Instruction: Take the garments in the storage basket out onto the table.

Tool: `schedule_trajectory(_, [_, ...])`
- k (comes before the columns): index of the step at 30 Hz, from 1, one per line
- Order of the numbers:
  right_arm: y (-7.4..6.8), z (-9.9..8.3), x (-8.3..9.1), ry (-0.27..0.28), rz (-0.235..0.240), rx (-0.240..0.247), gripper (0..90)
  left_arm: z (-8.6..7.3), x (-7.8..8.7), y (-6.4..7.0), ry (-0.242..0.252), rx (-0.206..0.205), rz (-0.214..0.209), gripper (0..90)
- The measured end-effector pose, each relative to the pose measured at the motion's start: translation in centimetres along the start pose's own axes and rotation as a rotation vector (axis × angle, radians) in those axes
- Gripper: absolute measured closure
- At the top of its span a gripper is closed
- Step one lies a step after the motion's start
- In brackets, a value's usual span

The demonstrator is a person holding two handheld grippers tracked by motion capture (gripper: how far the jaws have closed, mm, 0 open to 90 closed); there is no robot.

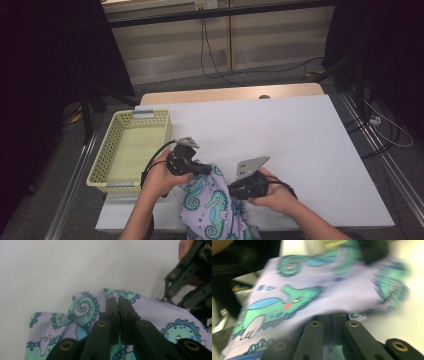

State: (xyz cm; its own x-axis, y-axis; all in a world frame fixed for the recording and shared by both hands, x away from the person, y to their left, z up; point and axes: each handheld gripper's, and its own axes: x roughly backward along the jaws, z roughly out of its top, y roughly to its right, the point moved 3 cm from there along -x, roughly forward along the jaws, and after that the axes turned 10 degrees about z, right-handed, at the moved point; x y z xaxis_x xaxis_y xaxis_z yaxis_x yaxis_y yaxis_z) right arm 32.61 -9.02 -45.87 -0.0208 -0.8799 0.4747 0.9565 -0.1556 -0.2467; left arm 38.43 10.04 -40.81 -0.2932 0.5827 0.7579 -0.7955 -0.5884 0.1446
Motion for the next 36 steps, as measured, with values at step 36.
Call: schedule_trajectory(36, [4.7,-0.3,15.9,0.21,-0.518,-0.067,89.9,3.4,0.3,-1.3,0.225,0.021,0.155,87.6])
